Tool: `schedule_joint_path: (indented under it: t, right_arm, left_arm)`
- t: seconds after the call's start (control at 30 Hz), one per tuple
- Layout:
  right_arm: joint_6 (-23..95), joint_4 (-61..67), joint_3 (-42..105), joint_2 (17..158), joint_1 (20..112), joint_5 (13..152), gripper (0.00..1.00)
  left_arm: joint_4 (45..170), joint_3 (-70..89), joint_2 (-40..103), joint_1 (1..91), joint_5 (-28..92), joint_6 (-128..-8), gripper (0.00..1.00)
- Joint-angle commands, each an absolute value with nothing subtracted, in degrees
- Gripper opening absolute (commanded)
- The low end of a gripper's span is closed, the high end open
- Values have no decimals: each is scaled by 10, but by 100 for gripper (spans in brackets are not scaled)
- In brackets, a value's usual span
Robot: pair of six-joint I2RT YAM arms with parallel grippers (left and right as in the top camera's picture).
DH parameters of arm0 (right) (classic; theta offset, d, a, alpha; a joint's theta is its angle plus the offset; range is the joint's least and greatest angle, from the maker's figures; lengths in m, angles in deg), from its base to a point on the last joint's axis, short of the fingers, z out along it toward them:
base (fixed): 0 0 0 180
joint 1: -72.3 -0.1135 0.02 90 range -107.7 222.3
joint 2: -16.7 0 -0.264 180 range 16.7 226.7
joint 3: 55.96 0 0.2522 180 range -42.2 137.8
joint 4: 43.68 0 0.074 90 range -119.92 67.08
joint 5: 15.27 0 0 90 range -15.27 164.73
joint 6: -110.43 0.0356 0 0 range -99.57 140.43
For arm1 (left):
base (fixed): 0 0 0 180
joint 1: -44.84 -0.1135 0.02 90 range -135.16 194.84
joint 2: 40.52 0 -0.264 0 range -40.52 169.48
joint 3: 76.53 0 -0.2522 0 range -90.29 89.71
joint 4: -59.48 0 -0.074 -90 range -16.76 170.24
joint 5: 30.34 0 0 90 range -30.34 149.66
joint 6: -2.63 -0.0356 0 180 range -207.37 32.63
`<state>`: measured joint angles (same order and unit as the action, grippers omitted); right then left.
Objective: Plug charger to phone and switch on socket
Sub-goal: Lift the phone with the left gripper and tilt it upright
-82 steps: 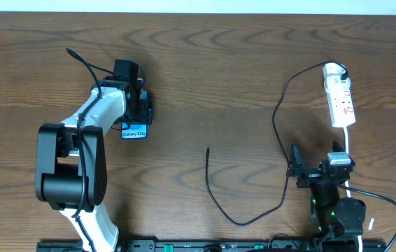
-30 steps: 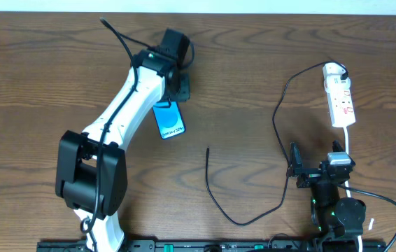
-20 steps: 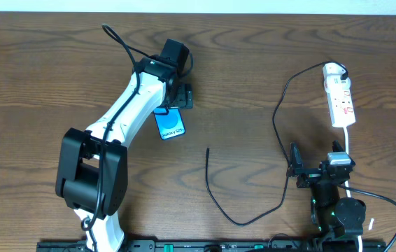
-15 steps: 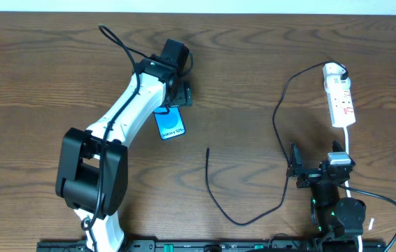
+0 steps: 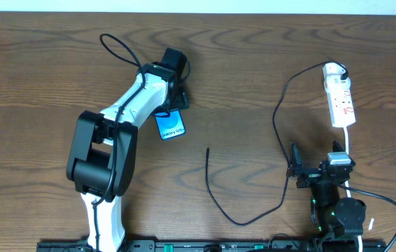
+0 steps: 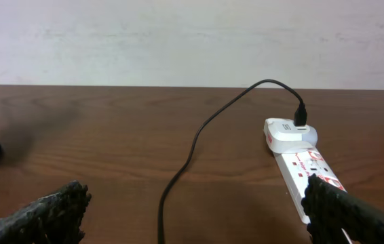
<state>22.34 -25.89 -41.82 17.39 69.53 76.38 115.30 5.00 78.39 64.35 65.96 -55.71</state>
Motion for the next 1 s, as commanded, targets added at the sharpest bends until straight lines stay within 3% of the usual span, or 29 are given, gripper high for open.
schedule_joint_path:
  t: [0.0,0.87,0.97]
  right_arm:
    - [225,-256,-419,171,692,762,99]
    - [226,-256,-419,171,692,761,99]
    - [313,-256,-419,171,692,768,99]
  left_arm:
    - [1153,53,805,638,655,-541,95]
    - [1128,60,837,637,587,-541,95]
    - [1131,60,837,637,586,-541,95]
